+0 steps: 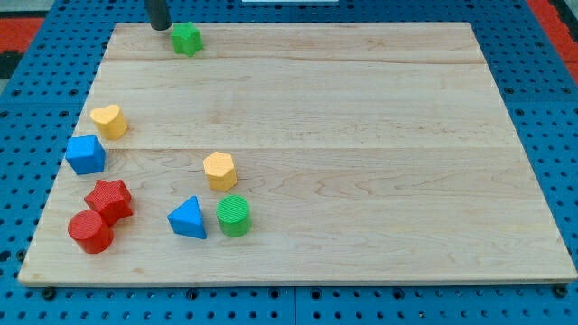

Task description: Push the green star to the top left side of the hexagon

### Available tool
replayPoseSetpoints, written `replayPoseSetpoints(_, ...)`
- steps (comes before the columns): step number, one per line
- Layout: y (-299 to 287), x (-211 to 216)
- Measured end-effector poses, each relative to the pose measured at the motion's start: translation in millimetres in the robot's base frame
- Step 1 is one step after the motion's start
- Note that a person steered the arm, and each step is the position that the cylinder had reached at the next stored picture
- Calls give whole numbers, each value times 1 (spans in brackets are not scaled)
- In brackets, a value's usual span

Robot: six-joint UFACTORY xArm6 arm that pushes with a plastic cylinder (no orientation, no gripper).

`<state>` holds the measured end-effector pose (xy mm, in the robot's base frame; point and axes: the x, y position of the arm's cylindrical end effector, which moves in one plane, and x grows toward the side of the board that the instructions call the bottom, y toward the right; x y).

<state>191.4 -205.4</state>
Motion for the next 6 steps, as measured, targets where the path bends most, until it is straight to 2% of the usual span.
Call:
replayPoseSetpoints(1,30,0)
replayPoseSetpoints(2,56,42)
replayPoseSetpoints(3,53,103)
replayPoseSetpoints(5,62,198)
replayPoseSetpoints(6,51,178)
